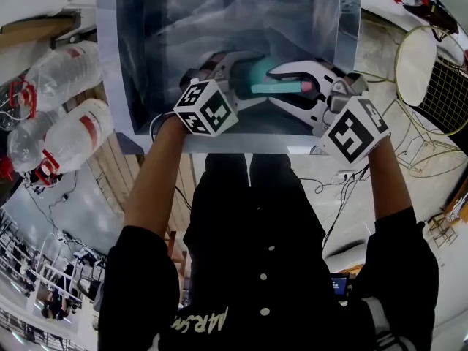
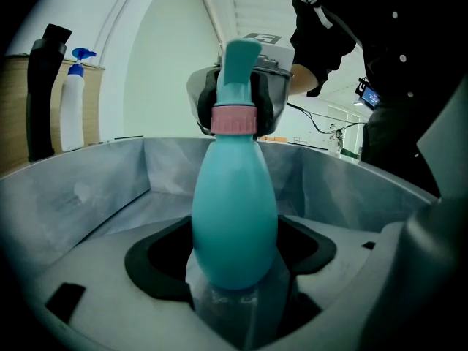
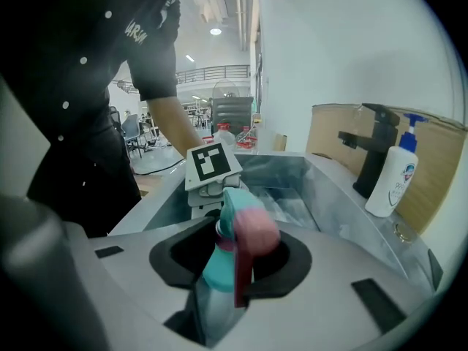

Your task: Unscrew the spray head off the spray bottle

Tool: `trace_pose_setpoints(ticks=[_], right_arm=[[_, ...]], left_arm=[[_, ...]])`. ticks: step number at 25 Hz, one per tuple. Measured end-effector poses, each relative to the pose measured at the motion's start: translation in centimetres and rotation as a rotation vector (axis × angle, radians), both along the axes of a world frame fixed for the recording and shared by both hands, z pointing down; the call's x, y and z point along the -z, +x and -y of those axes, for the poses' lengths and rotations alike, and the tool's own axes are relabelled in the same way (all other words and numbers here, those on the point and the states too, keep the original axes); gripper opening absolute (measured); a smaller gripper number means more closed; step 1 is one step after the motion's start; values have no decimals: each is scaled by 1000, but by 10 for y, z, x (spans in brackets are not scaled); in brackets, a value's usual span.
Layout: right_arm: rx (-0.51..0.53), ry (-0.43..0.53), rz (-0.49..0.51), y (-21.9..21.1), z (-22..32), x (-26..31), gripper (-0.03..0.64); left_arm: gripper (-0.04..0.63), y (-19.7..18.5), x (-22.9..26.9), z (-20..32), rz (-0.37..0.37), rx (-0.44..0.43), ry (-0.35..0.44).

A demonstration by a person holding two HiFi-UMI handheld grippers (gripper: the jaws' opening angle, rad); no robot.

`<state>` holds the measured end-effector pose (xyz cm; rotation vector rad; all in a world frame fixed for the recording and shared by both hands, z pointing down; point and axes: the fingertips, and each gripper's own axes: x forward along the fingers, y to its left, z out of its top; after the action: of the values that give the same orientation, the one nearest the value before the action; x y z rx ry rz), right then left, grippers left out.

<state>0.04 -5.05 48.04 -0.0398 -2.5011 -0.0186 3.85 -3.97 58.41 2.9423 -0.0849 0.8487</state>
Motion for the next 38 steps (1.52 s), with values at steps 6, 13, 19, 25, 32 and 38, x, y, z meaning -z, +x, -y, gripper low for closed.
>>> trace_pose_setpoints(ticks=[6,13,19,25,32,38], right_arm=[[37,-5,-2,0,-5,0,146],[117,-11,43,3,-9,2,144],[147,-49,151,1,-8,11,144],[125,-63,150,3,-6,14,144],[72,-62,146,10,-7,23,144],[17,-85,167,18,-4,41,146]], left_arm=[[376,2,0,-5,7,-25,2],[375,3,0,-6,9,-39,5],[375,4,1,-7,11,-49,5],[376,3,1,-7,9,-48,6],[376,4,0,-9,25,-49,-7],[379,1,-3,-15,46,-63,-25]])
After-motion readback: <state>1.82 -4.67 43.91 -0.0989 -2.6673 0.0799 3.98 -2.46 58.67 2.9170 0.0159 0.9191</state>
